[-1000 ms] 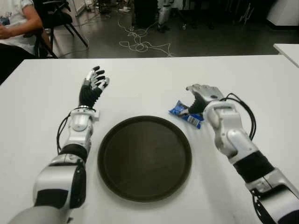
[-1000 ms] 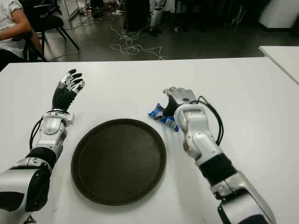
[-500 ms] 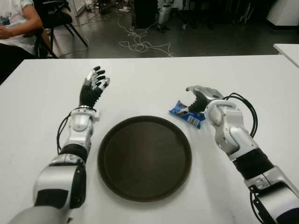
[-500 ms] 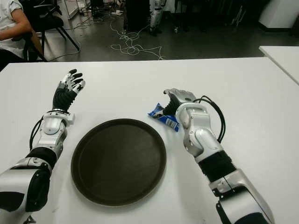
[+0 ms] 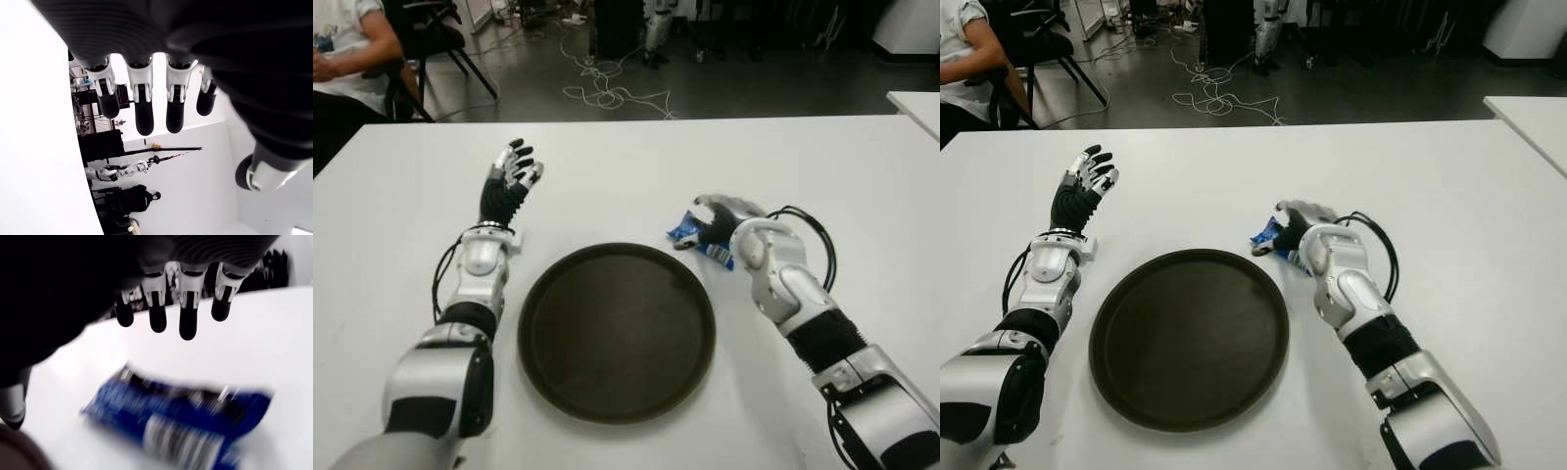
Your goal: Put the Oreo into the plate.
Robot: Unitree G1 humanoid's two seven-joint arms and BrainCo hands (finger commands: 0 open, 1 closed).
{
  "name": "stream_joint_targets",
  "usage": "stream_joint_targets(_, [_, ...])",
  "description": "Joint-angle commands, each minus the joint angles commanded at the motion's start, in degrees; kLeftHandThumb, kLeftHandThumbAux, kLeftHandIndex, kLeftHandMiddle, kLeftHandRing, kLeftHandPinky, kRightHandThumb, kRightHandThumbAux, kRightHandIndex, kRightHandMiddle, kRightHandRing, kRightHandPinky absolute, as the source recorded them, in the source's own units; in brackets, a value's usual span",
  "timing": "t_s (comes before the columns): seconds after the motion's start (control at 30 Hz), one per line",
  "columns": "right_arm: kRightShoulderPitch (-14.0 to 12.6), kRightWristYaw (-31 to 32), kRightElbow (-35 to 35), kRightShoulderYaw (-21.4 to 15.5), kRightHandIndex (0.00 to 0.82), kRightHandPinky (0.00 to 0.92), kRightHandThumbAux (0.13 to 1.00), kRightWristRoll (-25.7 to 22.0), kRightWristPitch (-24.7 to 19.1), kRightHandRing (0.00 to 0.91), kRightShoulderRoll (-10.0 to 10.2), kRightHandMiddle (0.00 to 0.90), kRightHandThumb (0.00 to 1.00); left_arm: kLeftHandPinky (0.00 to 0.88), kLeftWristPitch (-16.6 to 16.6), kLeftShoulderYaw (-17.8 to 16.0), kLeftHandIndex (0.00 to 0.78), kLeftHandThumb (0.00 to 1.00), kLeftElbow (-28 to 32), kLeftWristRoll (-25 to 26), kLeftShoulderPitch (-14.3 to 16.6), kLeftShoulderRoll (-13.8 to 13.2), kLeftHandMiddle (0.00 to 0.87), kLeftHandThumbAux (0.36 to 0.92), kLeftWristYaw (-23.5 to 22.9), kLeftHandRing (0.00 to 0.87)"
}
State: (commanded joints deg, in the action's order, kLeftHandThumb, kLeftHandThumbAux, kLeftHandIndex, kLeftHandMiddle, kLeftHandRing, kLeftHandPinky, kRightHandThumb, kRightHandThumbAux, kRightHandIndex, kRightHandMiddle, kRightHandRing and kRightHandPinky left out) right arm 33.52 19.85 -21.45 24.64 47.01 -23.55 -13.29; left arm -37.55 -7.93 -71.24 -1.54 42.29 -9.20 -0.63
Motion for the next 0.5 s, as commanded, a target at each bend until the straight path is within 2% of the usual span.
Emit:
stream_joint_targets(0.2, [0.26,-0.22,-0.99,0.39,0.123,0.136,0.475,-0.22,0.59,0.149,-0.08,0.157,0.000,0.098,-0.14,0.28,0.114,0.093,0.02,-0.47,0.08,0.01,0.189,0.559,0.86,0.145])
stream_joint_targets(0.5, [-0.16,-0.97,-0.93,0.71,0.116,0.119,0.472,-0.68,1.19,0.136,-0.09,0.147,0.000,0.105,-0.25,0.43,0.113,0.085,0.04,-0.61,-0.01,0.00,0.190,0.555,1.34,0.150])
